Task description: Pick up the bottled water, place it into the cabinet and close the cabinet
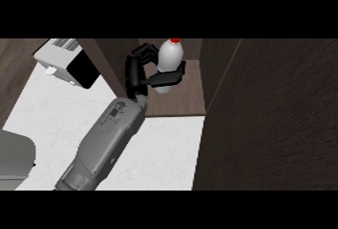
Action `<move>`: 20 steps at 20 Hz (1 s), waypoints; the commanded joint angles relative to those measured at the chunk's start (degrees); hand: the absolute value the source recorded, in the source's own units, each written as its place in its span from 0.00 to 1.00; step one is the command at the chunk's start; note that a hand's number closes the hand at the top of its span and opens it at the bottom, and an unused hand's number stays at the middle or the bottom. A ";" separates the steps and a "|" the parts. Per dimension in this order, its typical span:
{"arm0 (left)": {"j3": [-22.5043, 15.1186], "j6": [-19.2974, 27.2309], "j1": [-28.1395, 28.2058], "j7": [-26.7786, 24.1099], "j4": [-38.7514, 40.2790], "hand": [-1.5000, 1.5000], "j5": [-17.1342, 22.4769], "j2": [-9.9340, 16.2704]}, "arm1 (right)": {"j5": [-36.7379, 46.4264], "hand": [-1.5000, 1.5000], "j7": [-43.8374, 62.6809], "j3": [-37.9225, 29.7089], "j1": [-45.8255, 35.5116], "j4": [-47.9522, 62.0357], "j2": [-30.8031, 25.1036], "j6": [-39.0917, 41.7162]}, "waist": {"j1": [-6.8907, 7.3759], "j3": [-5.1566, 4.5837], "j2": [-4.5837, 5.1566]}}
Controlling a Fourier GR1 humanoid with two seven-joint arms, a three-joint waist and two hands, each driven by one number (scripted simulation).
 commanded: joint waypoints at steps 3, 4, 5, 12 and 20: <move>2.17 0.80 -4.86 -4.85 11.93 1.00 0.22 -0.13 | 2.78 0.00 2.08 2.01 1.13 -4.96 -0.75 0.55 | -0.11 -0.01 0.14; 1.64 2.29 -6.07 -5.42 14.57 1.00 -0.54 -0.13 | 2.35 0.00 2.49 1.19 -0.71 -4.87 0.15 0.33 | -0.41 -0.02 0.28; 4.53 0.14 -8.05 -7.50 18.01 1.00 -0.90 0.34 | 0.37 0.00 3.00 -0.71 -0.70 -4.86 -0.01 0.32 | -0.52 -0.02 0.48; 6.38 3.60 -12.10 -7.63 26.69 1.00 -2.22 0.60 | 1.90 0.00 -1.38 1.69 3.80 -6.75 -2.98 0.39 | -0.97 0.01 0.34; 8.86 3.80 -12.29 -13.41 34.15 1.00 0.06 -0.13 | 1.12 0.00 -0.74 1.80 1.93 -5.25 -2.67 1.22 | -1.46 -0.05 0.66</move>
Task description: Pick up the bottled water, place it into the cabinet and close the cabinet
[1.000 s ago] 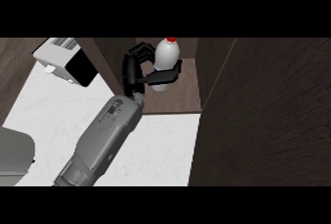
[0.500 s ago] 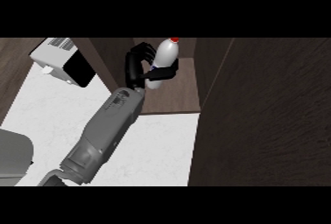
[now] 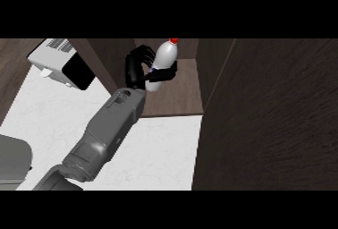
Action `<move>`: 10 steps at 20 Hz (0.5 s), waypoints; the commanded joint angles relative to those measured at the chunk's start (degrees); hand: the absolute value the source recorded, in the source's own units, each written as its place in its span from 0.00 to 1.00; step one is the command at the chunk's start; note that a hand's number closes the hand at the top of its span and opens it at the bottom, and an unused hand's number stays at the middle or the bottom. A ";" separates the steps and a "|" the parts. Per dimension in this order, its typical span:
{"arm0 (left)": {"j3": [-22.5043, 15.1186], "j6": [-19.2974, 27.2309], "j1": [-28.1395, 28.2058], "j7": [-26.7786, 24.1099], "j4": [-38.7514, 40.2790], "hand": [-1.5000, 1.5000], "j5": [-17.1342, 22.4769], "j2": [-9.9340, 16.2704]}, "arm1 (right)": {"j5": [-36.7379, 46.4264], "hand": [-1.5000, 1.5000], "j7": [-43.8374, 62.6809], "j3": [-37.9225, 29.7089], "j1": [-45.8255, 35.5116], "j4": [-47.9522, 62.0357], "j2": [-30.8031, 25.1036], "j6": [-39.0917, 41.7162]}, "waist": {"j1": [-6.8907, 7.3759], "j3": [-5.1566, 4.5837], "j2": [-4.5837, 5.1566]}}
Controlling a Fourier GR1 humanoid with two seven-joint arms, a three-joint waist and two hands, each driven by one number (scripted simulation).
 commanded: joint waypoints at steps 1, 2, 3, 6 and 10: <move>2.86 0.89 -2.25 -1.15 5.96 1.00 0.50 0.13 | 3.34 0.00 1.31 3.00 1.23 -3.81 -0.19 -0.25 | -0.69 -0.09 0.54; 2.81 -0.16 -1.54 -2.29 6.63 1.00 0.26 0.73 | 2.34 0.00 1.90 1.73 1.84 -5.41 -1.74 0.27 | -0.71 -0.08 0.56; 2.10 1.24 -0.64 -3.27 7.67 1.00 -0.71 0.34 | 1.87 0.00 2.46 1.62 1.84 -6.09 -1.83 0.10 | -0.79 -0.08 0.59; 2.64 2.11 -1.47 -5.01 9.27 0.00 -1.14 1.66 | 2.14 0.00 0.67 2.50 -0.20 -2.70 -0.51 0.15 | -0.79 -0.10 0.81; 0.05 3.28 -3.38 -1.37 13.88 0.00 -4.04 1.98 | 0.75 0.00 2.38 0.44 -0.34 -4.92 -1.99 0.20 | -0.67 -0.07 0.68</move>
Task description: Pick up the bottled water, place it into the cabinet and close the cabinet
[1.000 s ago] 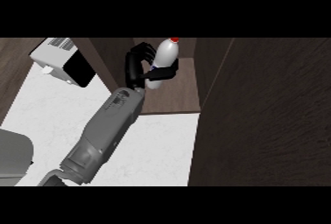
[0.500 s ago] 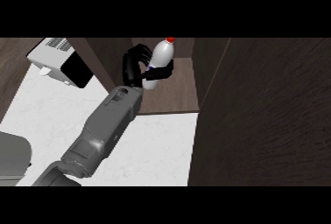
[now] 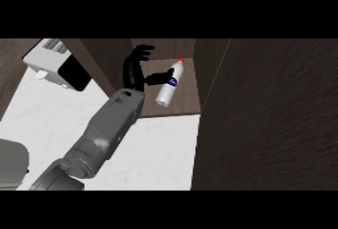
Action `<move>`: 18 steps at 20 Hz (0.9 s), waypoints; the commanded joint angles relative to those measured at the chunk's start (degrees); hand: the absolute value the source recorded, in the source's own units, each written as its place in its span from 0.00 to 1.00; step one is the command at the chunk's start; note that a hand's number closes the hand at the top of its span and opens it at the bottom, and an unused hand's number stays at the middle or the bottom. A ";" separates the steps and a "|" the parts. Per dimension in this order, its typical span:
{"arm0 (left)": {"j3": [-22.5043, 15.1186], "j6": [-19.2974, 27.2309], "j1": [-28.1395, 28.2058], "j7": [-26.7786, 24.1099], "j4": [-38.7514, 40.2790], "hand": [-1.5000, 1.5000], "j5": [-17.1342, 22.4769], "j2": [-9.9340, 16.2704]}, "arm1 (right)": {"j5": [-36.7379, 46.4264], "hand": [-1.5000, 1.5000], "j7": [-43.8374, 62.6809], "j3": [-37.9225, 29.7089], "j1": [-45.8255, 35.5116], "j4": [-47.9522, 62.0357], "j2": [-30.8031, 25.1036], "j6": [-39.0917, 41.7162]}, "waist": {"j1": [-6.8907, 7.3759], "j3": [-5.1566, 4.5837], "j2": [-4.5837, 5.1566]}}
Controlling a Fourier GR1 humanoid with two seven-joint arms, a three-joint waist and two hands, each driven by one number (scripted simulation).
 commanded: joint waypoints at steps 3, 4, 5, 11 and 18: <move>-1.12 4.63 0.18 1.83 5.09 0.00 -1.65 0.01 | 1.56 0.00 2.44 2.20 -0.44 -3.04 0.74 -0.11 | 0.04 -0.09 0.37; -1.11 4.02 -1.25 2.37 6.45 0.00 -2.62 1.89 | 1.75 0.00 0.47 2.16 1.58 -3.72 -1.04 0.22 | -0.28 -0.05 0.48; -1.40 5.30 -2.39 3.91 6.60 0.00 -2.41 0.01 | 0.22 0.00 -0.55 0.77 0.21 -2.48 -0.34 0.73 | -0.47 -0.03 0.60; 0.30 5.96 -0.59 0.86 5.93 0.00 -1.90 0.01 | -0.58 0.00 0.89 -0.55 0.58 -3.84 -2.38 0.97 | -0.29 -0.07 0.79; 2.43 -3.36 0.51 -5.12 1.70 0.00 -0.19 0.01 | 0.40 0.00 0.07 2.73 2.77 -6.21 -3.49 0.72 | -0.28 -0.11 0.42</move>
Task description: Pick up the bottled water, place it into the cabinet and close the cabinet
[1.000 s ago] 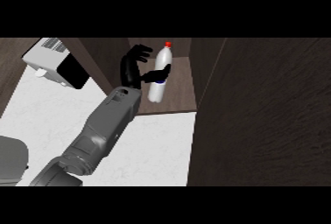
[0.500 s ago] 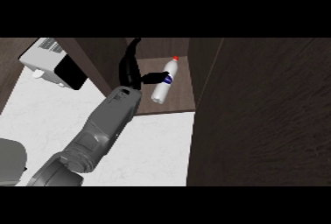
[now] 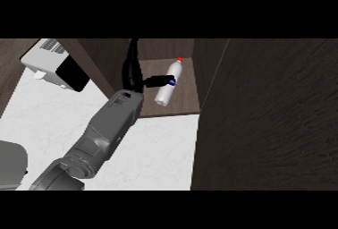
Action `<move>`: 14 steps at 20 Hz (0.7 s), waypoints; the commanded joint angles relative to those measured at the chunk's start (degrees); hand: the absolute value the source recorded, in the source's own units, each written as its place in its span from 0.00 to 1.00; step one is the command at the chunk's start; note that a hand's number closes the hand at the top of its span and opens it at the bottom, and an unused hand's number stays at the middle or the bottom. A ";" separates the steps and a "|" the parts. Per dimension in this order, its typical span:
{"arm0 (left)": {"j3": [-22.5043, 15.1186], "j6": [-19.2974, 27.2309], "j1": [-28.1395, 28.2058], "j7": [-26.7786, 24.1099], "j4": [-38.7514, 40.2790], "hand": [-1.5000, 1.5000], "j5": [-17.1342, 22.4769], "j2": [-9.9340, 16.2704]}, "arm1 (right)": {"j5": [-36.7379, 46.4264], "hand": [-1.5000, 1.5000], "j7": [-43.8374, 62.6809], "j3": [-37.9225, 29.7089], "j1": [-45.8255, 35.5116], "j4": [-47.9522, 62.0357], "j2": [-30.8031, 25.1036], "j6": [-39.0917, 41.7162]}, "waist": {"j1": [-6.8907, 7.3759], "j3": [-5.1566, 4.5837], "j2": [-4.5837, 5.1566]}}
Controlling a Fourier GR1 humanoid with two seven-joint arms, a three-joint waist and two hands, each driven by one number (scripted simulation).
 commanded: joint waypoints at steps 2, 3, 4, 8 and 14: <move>2.95 -7.14 1.97 -6.01 -4.67 1.00 3.25 0.01 | -1.46 0.00 0.84 -1.18 1.39 -4.65 -2.03 1.39 | 0.87 -0.05 0.14; 3.61 -10.31 2.47 -7.98 -5.51 1.00 3.51 0.57 | 0.91 0.00 1.70 -0.13 0.99 -4.11 -1.14 0.23 | 1.18 -0.11 0.07; 4.73 -12.32 4.43 -10.27 -7.34 1.00 5.69 0.01 | 0.01 0.00 -0.85 0.52 1.74 -1.89 -1.11 0.81 | 0.89 -0.07 0.02; 5.45 -19.70 4.96 -13.36 -8.48 1.00 7.54 0.01 | 1.64 0.00 1.45 1.53 1.84 -5.33 -2.14 0.52 | 1.43 -0.08 -0.31; -0.71 -27.15 9.00 -12.15 -13.86 1.00 14.22 0.01 | 2.77 0.00 2.65 2.58 2.17 -5.30 -0.69 -1.01 | 2.10 -0.04 -1.10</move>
